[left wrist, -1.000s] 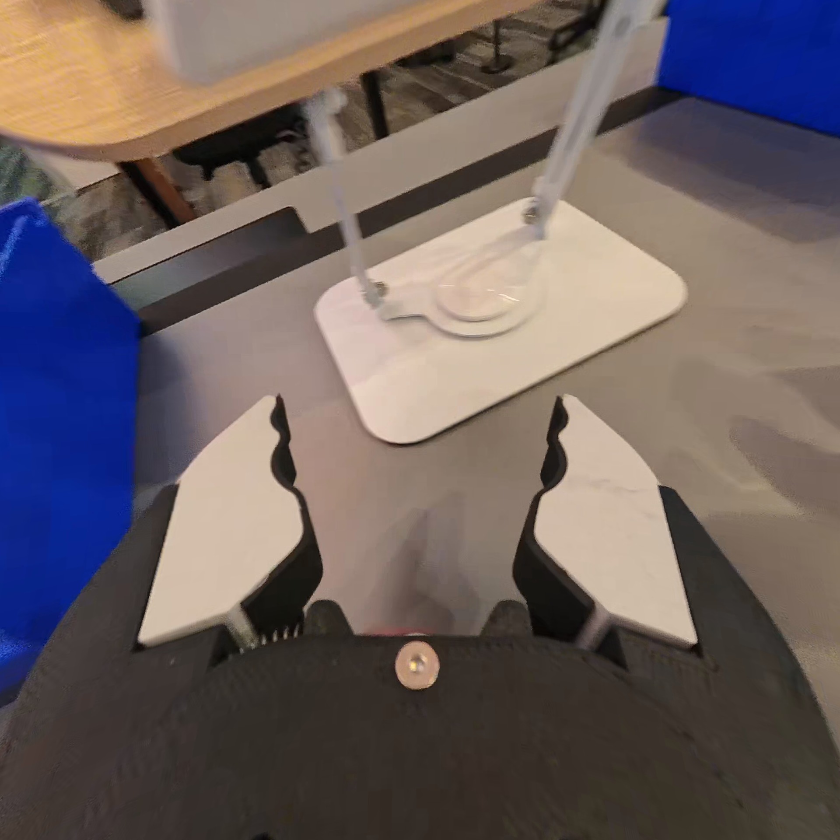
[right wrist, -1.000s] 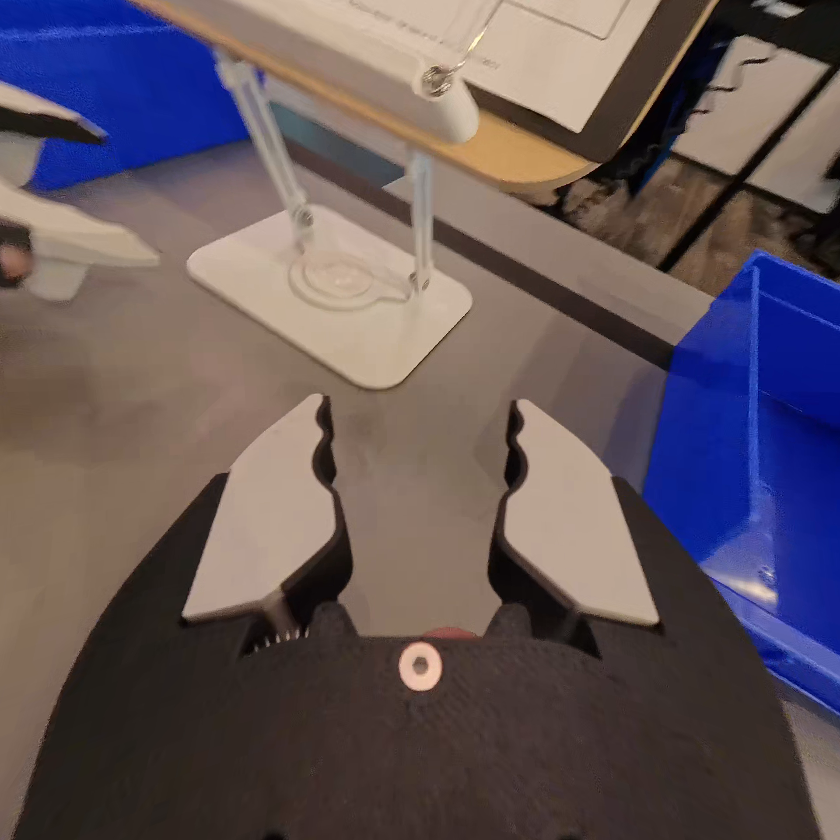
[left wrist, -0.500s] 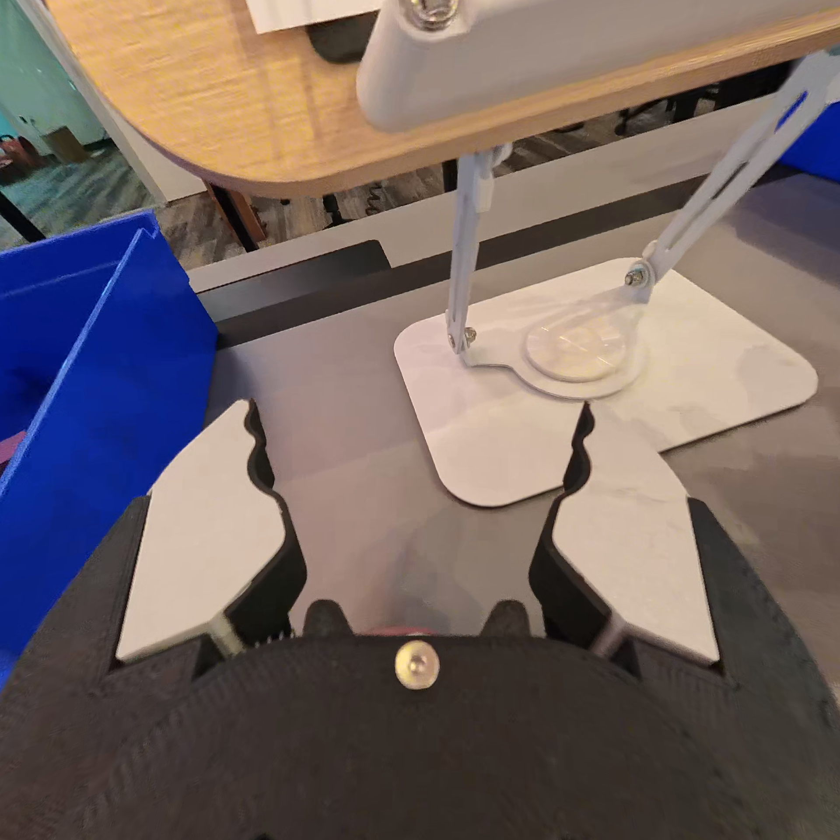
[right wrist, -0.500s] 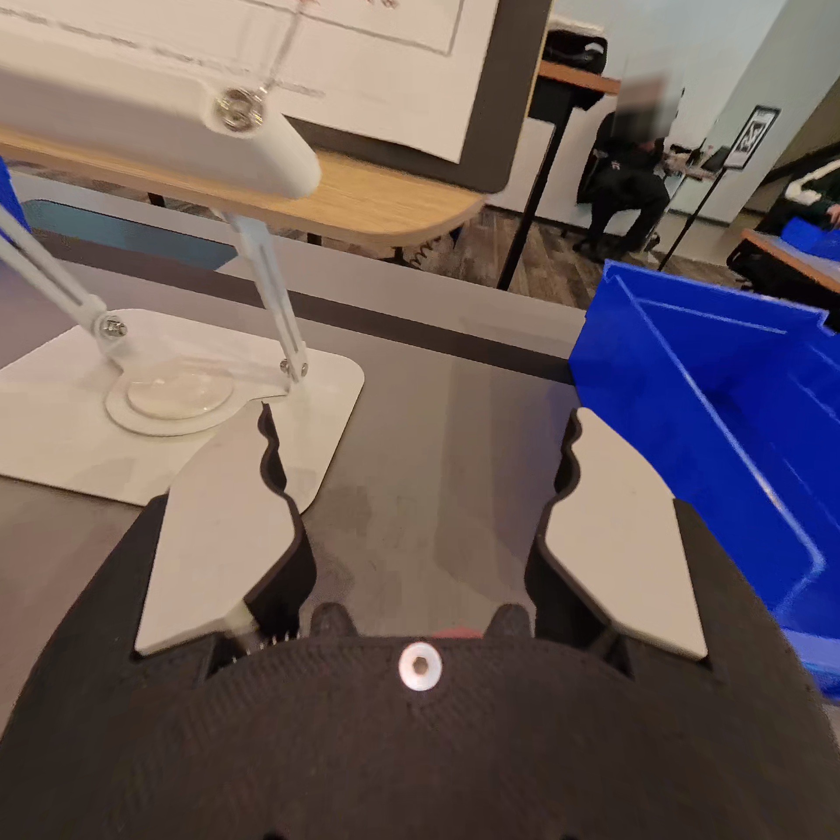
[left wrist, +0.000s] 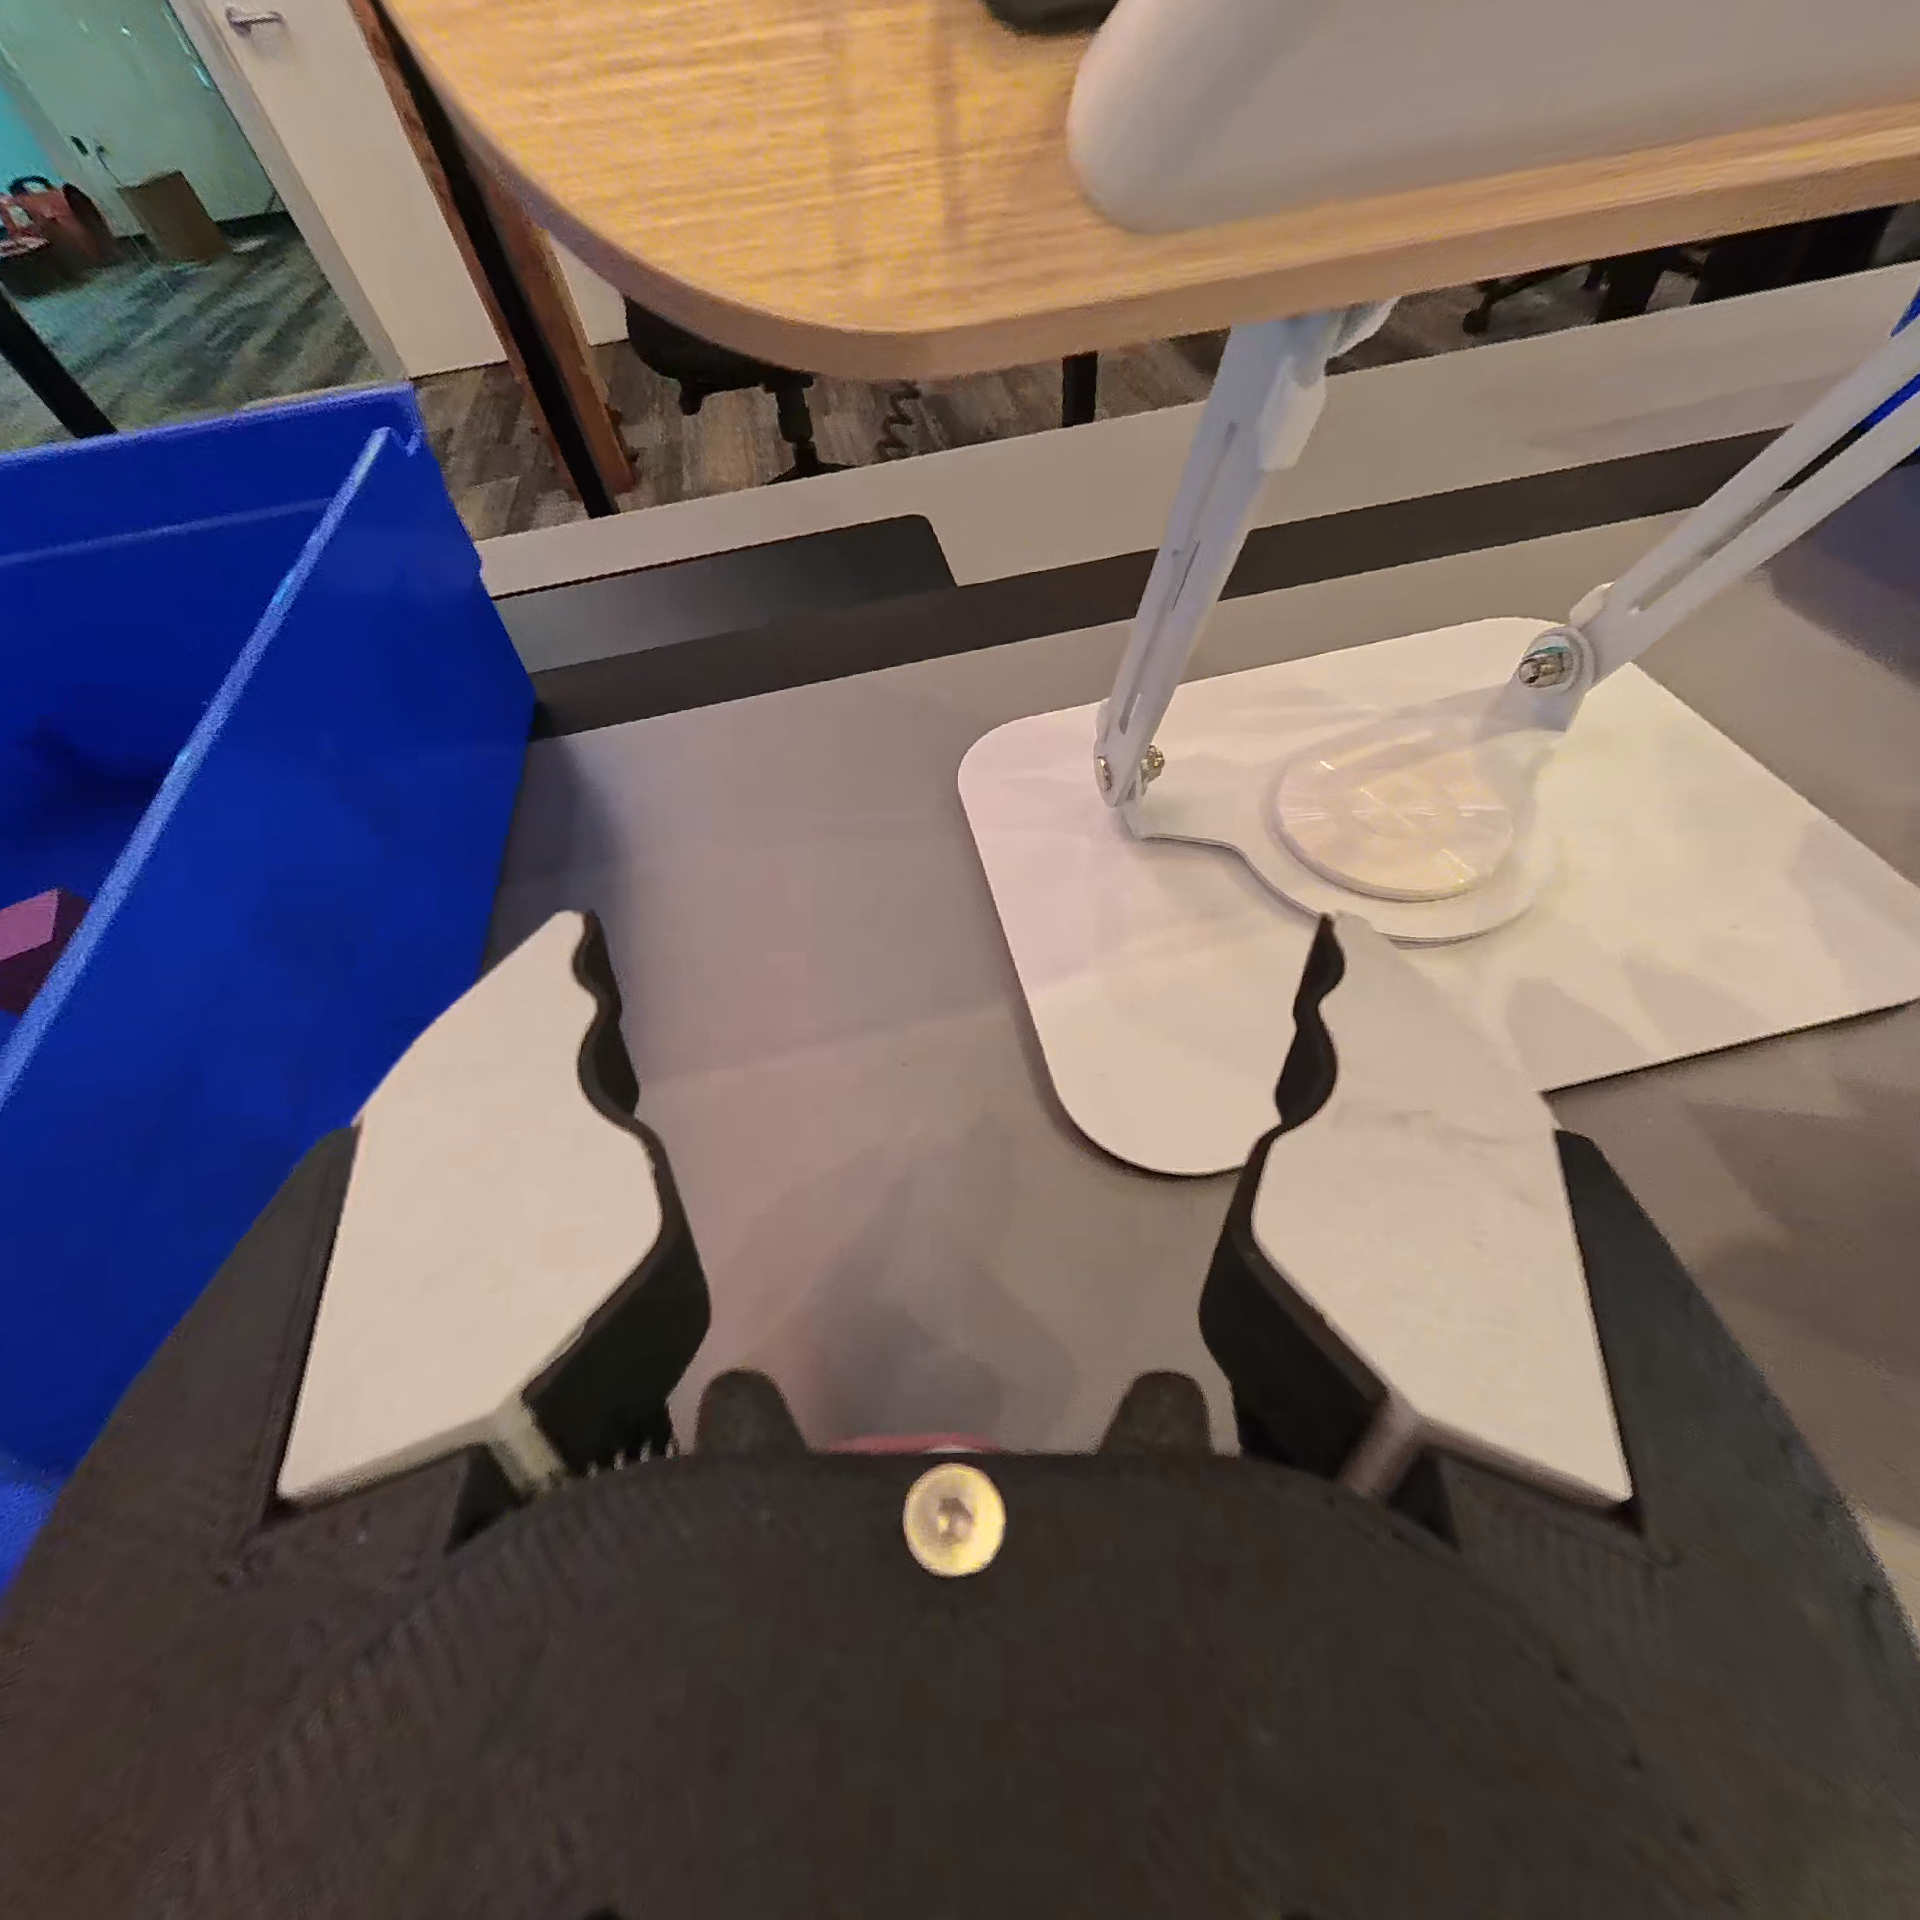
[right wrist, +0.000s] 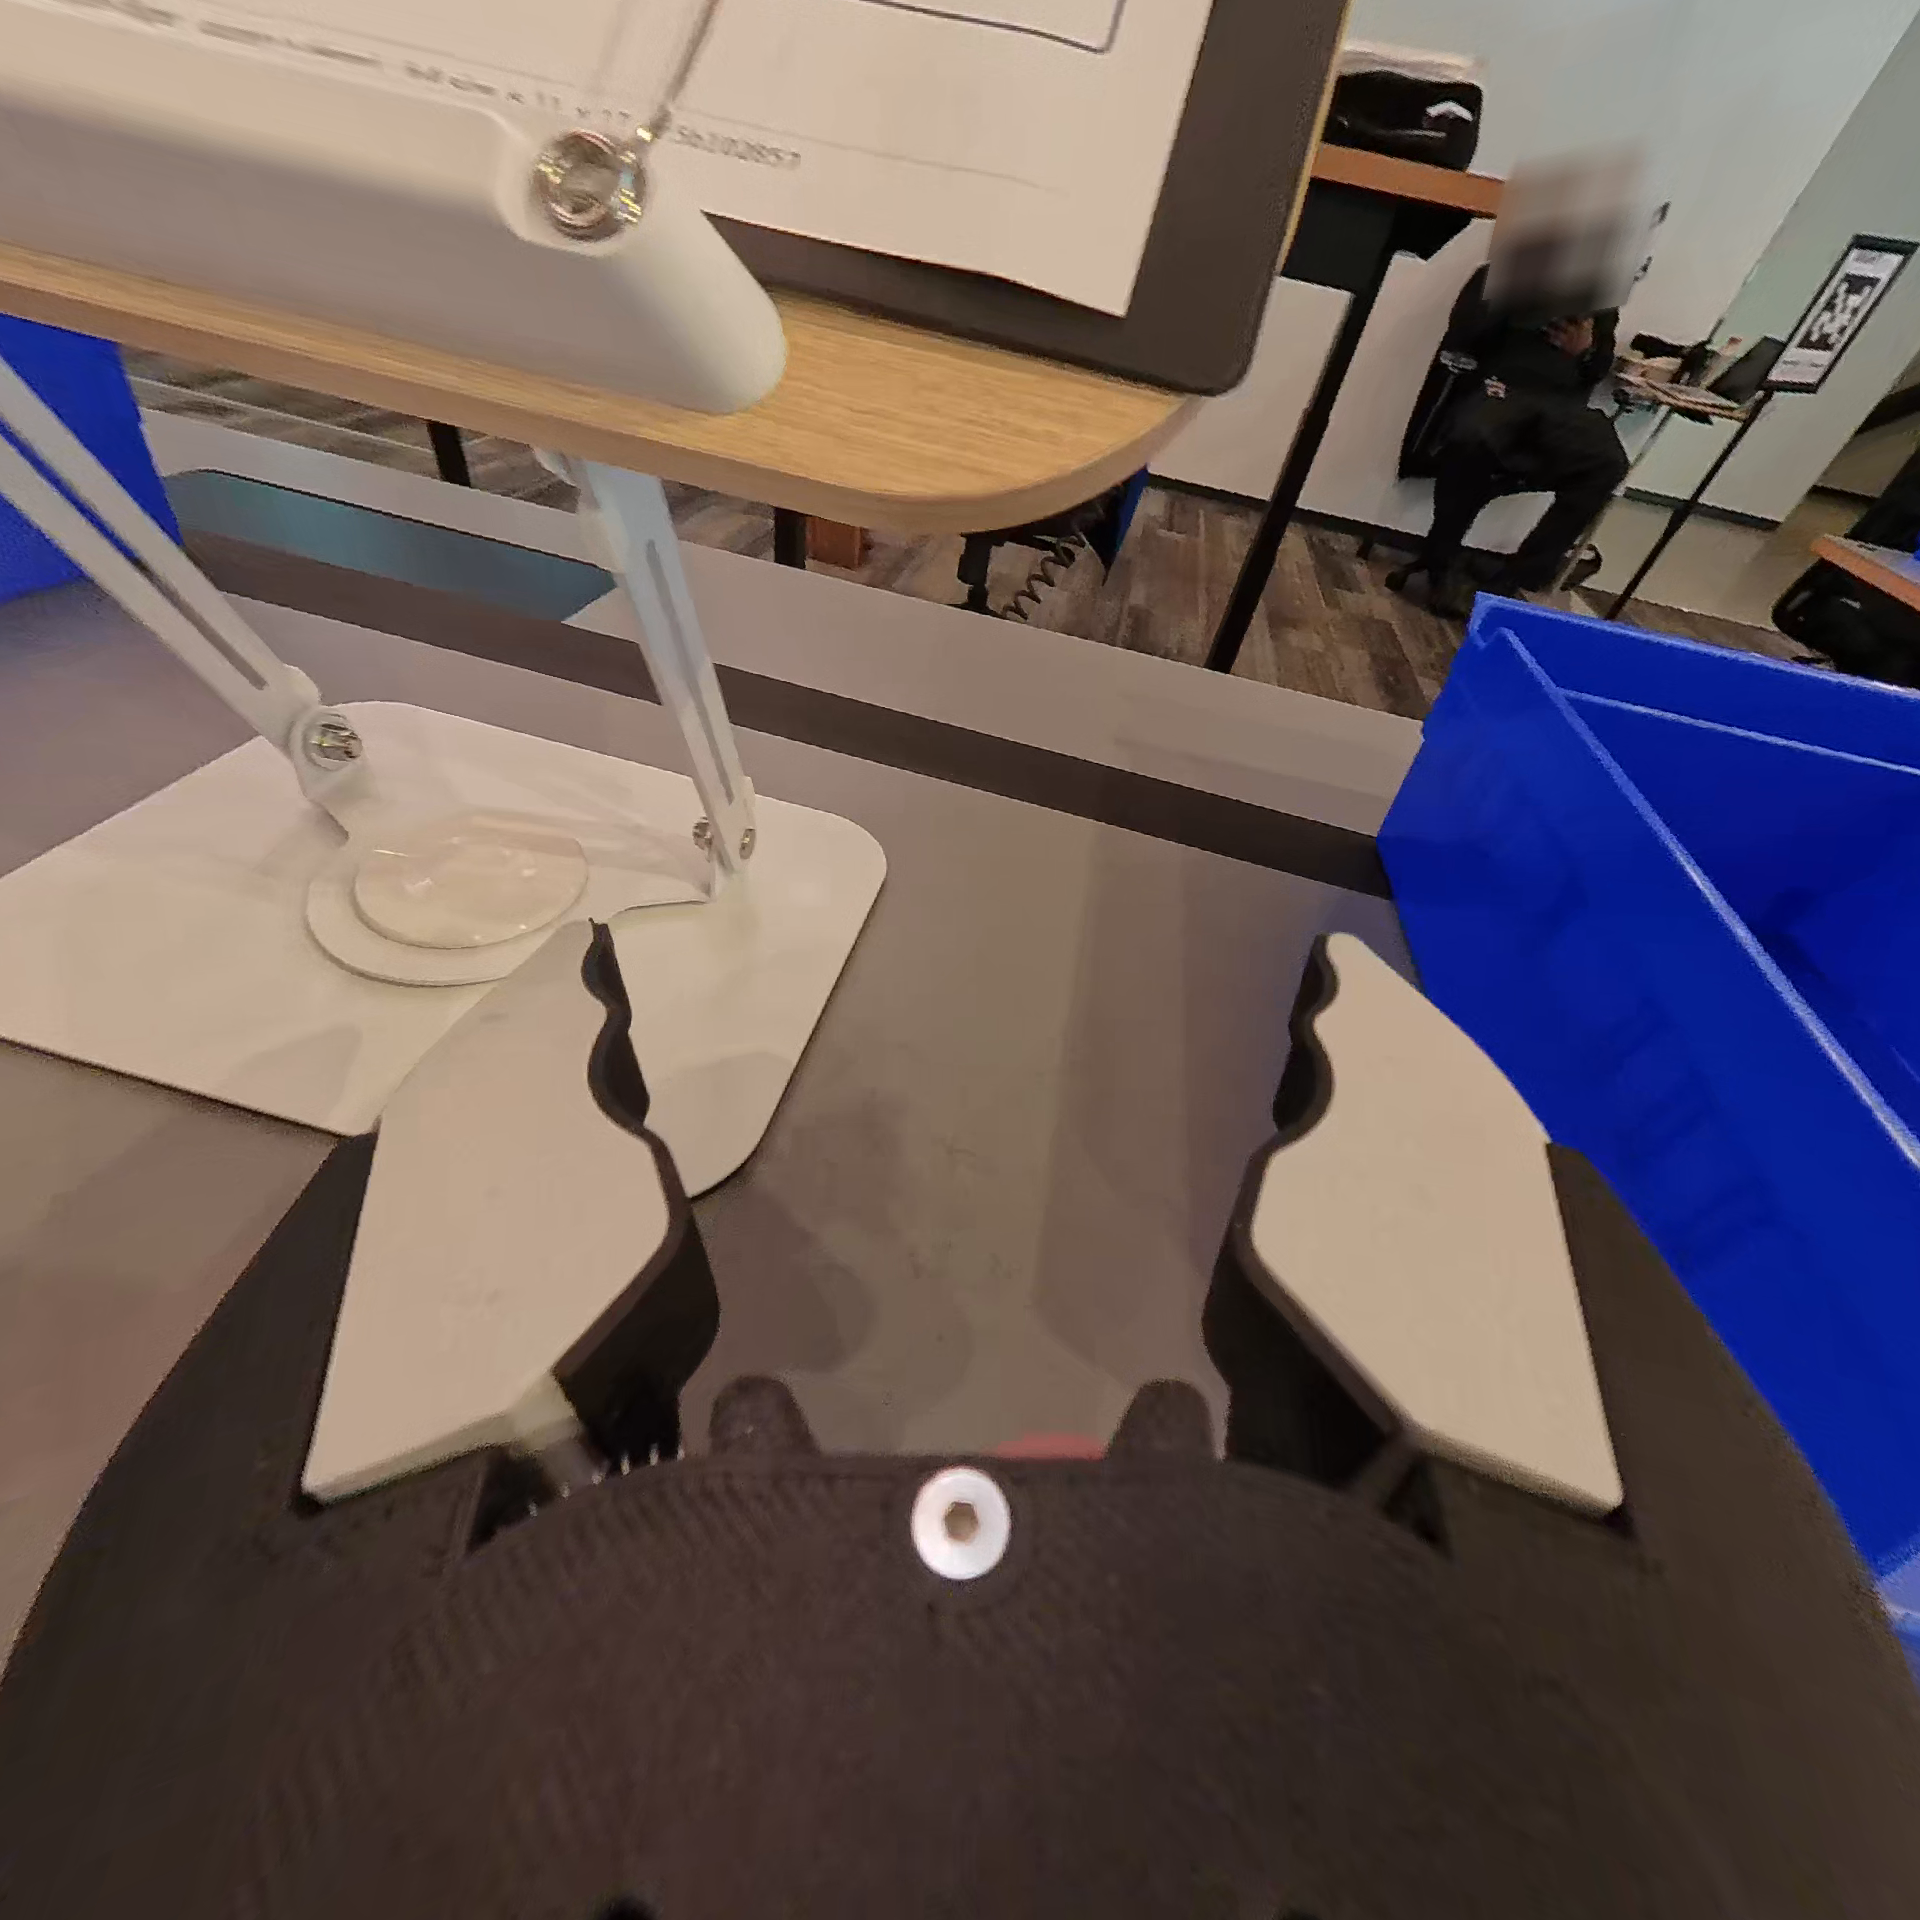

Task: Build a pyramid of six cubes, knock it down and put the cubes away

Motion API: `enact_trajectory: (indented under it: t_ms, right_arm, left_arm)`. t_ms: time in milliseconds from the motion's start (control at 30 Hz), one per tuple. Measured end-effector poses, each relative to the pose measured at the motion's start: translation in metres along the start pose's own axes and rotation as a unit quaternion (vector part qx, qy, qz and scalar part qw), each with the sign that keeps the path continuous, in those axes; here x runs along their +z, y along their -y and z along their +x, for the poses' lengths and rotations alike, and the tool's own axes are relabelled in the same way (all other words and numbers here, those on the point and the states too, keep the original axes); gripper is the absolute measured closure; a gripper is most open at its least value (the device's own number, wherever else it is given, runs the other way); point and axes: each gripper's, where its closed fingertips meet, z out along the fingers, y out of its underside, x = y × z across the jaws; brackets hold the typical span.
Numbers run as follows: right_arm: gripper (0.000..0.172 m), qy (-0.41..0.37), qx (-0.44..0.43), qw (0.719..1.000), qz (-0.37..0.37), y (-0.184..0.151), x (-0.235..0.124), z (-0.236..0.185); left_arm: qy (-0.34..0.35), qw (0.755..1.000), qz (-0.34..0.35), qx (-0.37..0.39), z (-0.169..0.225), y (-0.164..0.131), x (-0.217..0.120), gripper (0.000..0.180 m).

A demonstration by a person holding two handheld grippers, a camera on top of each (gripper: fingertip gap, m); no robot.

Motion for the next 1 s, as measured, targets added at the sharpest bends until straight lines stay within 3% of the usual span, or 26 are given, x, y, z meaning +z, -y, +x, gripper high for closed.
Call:
enact_trajectory:
  t_ms: [367,500,600,700,1000]
  right_arm:
    - [0.061,0.061,0.006,0.997,0.056,0.021,-0.021,-0.021]
    - [0.071,0.031,-0.037,0.991,0.121,0.043,-0.036,-0.008]
    - [0.071,0.03,-0.037,0.993,0.106,0.032,-0.029,-0.004]
    - [0.069,0.039,-0.027,0.995,0.085,0.02,-0.021,-0.007]
    - [0.066,0.05,-0.077,0.99,0.105,0.037,-0.035,-0.036]
  left_arm:
    - [-0.135,0.99,0.042,-0.01,0.061,0.004,-0.027,0.064]
    - [-0.15,0.986,0.073,0.004,0.071,0.013,-0.038,0.07]
    - [-0.164,0.985,0.038,-0.022,0.073,0.001,-0.033,0.07]
    - [-0.162,0.985,0.049,-0.027,0.068,0.004,-0.034,0.075]
    - [-0.143,0.986,0.076,0.031,0.072,0.016,-0.045,0.077]
